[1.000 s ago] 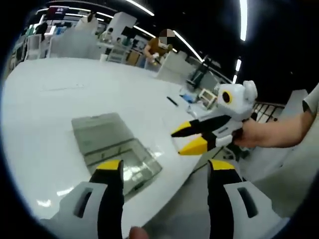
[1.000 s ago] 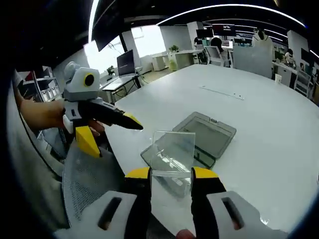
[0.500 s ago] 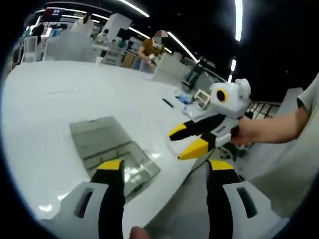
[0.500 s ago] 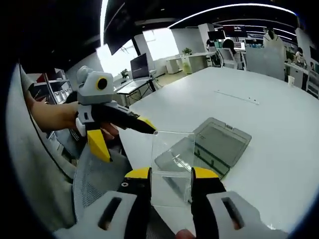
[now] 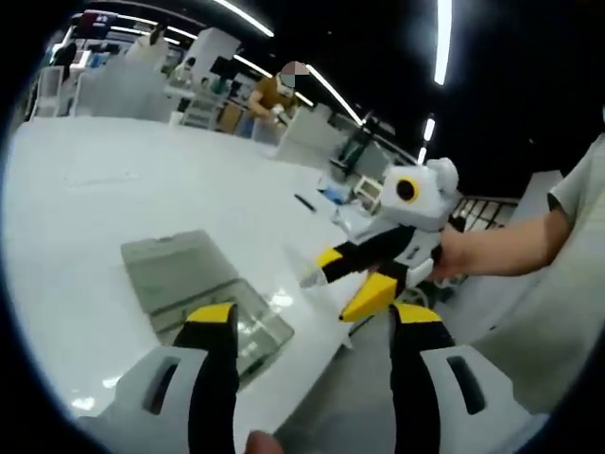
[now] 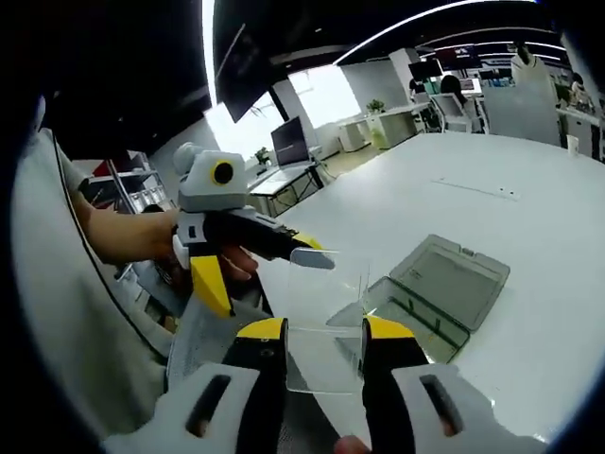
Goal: Insert the divider into the dual guide fixture by aligning both edges with the guide slots and pushing it downward to the bottom, including one-sided entry, uneven engagement, binding, and posture correction.
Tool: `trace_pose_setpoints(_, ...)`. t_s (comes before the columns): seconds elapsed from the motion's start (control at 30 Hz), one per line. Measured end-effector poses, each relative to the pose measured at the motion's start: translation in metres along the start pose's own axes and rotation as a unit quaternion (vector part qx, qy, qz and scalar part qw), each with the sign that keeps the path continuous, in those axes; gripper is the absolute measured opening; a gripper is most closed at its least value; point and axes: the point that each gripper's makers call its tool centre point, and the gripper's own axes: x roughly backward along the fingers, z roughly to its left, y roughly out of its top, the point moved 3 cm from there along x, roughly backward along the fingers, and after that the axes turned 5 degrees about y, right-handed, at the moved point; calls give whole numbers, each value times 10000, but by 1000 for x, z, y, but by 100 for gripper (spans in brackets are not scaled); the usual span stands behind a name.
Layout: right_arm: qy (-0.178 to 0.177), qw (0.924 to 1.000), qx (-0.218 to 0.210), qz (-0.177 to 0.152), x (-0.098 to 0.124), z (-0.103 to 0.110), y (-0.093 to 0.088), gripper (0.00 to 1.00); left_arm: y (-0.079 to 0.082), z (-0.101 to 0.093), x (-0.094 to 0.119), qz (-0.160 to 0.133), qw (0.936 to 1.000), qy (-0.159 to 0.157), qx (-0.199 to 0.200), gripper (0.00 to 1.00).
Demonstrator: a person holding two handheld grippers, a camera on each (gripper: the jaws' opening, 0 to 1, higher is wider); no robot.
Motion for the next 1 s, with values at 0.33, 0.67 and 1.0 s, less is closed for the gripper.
trace_pose_setpoints(0.33, 387, 9989, -164, -219, -1, 9, 4, 26, 3, -3, 0, -24, 9997, -237, 67, 59)
trace_pose_setpoints(0.67, 798, 9955, -323, -395, 0, 17, 5, 26, 7, -10, -3, -83, 9987, -494, 122, 58)
trace_pose_setpoints(1.0, 1081, 9918, -480, -486, 0, 23, 4, 26, 8, -17, -6, -154, 9971, -733, 144, 57)
